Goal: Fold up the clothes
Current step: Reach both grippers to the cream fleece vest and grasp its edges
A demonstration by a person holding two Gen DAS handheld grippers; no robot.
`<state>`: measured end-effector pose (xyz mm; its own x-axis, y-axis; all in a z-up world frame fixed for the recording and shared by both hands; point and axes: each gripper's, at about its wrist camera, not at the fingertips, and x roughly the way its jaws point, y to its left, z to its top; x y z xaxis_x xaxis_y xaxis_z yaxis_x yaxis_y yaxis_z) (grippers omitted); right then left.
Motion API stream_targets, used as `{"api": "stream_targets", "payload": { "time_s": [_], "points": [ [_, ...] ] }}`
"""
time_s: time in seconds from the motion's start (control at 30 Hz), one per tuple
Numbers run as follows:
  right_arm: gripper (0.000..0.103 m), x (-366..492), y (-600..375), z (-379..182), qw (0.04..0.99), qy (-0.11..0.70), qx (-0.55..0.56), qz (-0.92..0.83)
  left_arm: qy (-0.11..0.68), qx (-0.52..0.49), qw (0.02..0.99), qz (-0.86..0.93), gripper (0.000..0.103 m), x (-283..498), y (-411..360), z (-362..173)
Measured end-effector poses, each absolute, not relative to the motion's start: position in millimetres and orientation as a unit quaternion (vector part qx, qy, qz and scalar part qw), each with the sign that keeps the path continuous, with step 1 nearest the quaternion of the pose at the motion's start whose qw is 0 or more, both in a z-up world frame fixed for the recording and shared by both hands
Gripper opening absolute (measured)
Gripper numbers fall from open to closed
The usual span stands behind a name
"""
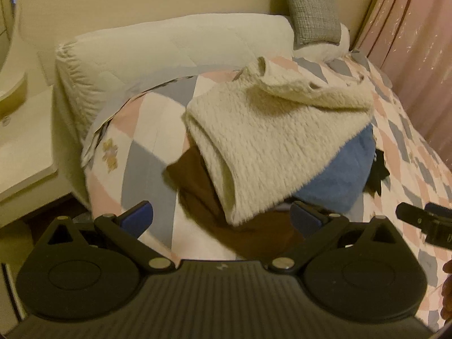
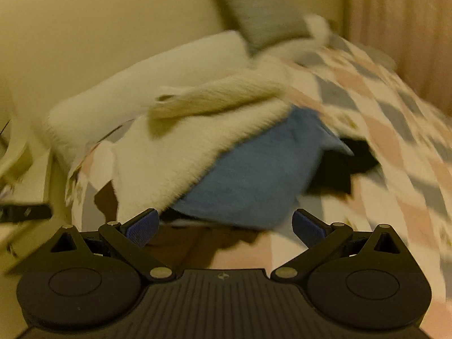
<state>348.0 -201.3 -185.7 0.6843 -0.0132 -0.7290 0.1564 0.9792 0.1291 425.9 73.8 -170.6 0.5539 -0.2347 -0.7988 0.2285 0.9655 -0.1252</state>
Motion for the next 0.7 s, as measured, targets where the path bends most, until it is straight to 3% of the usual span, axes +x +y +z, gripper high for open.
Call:
{"api": "stream_targets", "payload": {
  "time_s": [0.2,0.27,0.43,0.7],
  "points": [
    [0.102,414,-176,-191,0.938,0.345,-0.017,-0.011,0.439,0.041,0.887,-0.140,0.098,492,75,-197],
    [0.096,437,-169,-194,0.939,0.338,-0.062,-0.002,0.441,0.046,0.884,-0.147,0.095,517,75,-206],
    [0.084,484,-155,-200,0.936,0.322,-0.134,0.047,0.445,0.033,0.877,-0.180,0.076,575,75,-233],
    [0.071,536,-132,-220,0.915,0.308,-0.240,0.101,0.438,0.034,0.879,-0.186,0.075,647,67,-269]
  ]
}}
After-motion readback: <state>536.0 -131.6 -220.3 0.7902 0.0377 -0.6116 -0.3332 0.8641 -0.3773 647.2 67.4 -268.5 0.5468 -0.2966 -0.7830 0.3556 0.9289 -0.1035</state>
